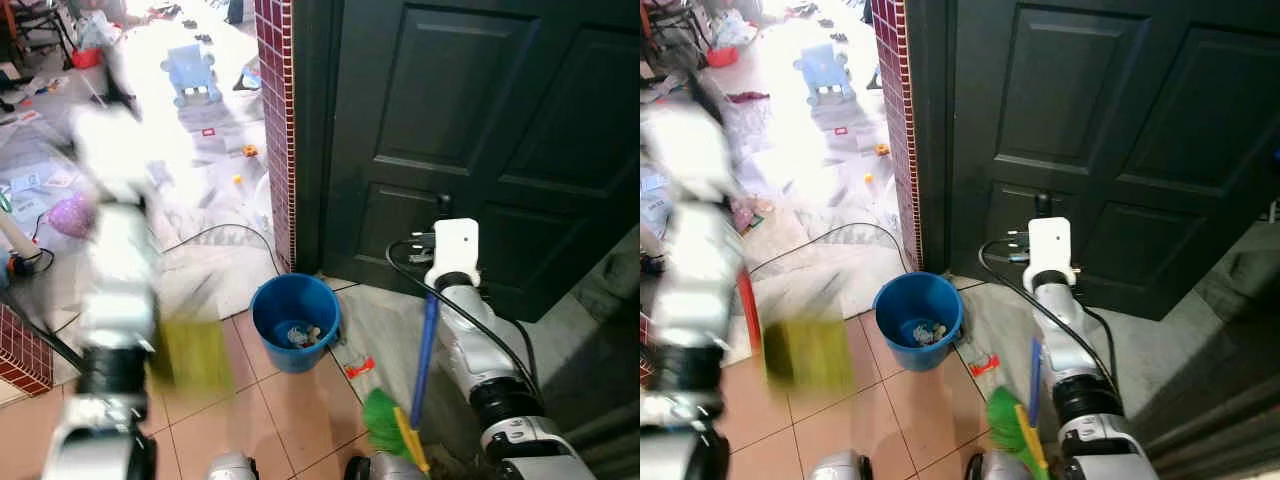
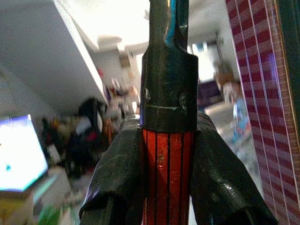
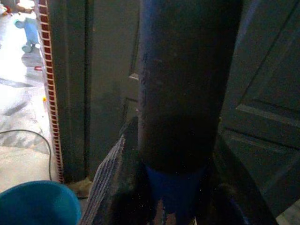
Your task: Sweep floor
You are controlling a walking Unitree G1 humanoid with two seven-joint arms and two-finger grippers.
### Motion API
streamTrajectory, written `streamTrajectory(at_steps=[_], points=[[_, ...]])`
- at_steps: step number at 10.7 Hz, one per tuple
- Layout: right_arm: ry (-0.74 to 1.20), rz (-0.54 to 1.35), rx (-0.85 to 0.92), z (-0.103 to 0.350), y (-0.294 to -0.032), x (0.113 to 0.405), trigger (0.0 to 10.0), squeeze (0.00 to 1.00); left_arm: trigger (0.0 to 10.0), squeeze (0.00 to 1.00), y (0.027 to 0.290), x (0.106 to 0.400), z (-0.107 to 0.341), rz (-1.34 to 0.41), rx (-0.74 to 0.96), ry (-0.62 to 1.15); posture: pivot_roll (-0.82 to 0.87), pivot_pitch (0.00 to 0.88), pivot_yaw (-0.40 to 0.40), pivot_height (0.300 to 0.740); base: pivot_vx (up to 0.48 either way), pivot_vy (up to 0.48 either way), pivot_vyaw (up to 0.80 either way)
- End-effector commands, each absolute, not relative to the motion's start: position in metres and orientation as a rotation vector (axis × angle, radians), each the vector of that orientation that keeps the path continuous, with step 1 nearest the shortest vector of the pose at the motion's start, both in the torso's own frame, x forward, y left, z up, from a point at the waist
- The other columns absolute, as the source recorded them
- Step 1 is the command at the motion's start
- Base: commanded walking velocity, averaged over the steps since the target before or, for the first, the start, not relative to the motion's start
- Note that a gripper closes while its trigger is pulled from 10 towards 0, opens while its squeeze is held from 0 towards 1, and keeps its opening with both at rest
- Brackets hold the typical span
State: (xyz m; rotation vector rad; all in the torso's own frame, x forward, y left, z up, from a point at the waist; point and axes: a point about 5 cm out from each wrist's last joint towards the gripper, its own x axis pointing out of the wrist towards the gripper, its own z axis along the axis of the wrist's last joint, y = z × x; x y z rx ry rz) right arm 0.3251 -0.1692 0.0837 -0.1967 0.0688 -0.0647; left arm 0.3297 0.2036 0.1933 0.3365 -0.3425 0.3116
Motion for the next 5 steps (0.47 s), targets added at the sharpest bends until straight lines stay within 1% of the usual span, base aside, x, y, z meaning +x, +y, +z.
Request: streamTrajectory(at_steps=[1, 3, 4, 5], points=[[0.040, -0.070, -0.243, 0.091, -0.175, 0.329, 10.0, 0.00, 10.0, 0.00, 0.194, 0.329, 0.196, 0.291, 0.374, -0.410, -0.07, 0.000, 0.000, 0.740, 0.000, 0.000, 0.00], [0.031, -0.062, -0.261, 0.092, -0.176, 0.329, 10.0, 0.00, 10.0, 0.00, 0.185, 0.328, 0.164, 0.283, 0.340, -0.318, -0.07, 0.000, -0.002, 0.740, 0.000, 0.000, 0.00], [0.006, -0.059, -0.339, 0.098, -0.182, 0.331, 10.0, 0.00, 10.0, 0.00, 0.177, 0.330, 0.144, 0.264, 0.317, -0.250, -0.08, 0.000, -0.003, 0.740, 0.000, 0.000, 0.00], [-0.003, -0.081, -0.367, 0.103, -0.190, 0.333, 10.0, 0.00, 10.0, 0.00, 0.174, 0.330, 0.134, 0.260, 0.308, -0.215, -0.08, 0.000, -0.002, 0.740, 0.000, 0.000, 0.00]])
